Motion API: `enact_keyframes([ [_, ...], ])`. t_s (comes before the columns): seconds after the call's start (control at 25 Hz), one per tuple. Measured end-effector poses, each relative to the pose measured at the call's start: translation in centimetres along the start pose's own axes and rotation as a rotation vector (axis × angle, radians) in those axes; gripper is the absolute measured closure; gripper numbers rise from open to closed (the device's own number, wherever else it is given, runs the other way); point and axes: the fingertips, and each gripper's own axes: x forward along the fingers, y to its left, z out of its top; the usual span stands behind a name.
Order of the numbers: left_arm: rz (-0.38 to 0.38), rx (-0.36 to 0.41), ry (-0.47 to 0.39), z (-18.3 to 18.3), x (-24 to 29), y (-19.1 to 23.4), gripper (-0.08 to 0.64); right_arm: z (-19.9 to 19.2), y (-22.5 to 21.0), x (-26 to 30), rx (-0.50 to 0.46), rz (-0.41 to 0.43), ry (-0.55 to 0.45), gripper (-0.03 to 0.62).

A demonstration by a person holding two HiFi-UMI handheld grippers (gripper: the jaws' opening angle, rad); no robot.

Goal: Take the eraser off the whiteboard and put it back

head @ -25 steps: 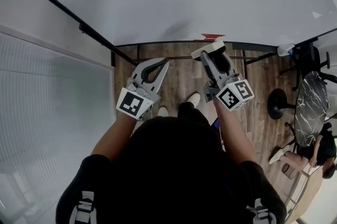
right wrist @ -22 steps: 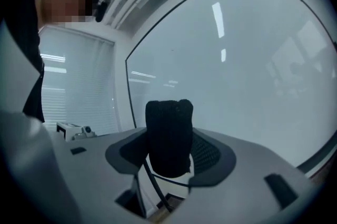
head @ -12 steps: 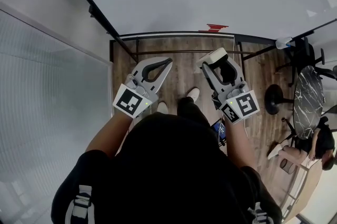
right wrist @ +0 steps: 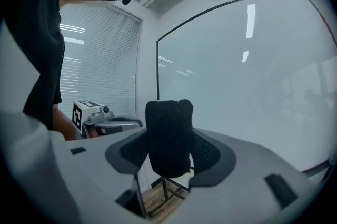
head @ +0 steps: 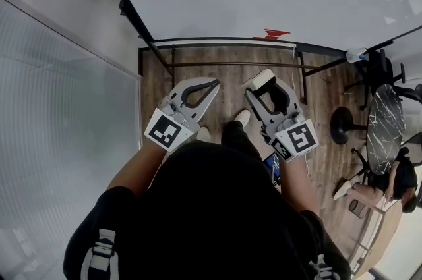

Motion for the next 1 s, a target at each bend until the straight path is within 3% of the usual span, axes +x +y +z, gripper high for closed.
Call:
enact_keyframes([
  [0.52,-0.038,0.001,0.003,0.0,-0.1,-0.2,0.555,-0.7,0.7,-0.1,0.012,-0.033,0.007,0.37],
  [1.0,-0.024,-0.004,-0.002,0.7,1.1,1.0,0.555,-0.2,-1.3,0.5,0.015,-0.061,0.017,0.37],
])
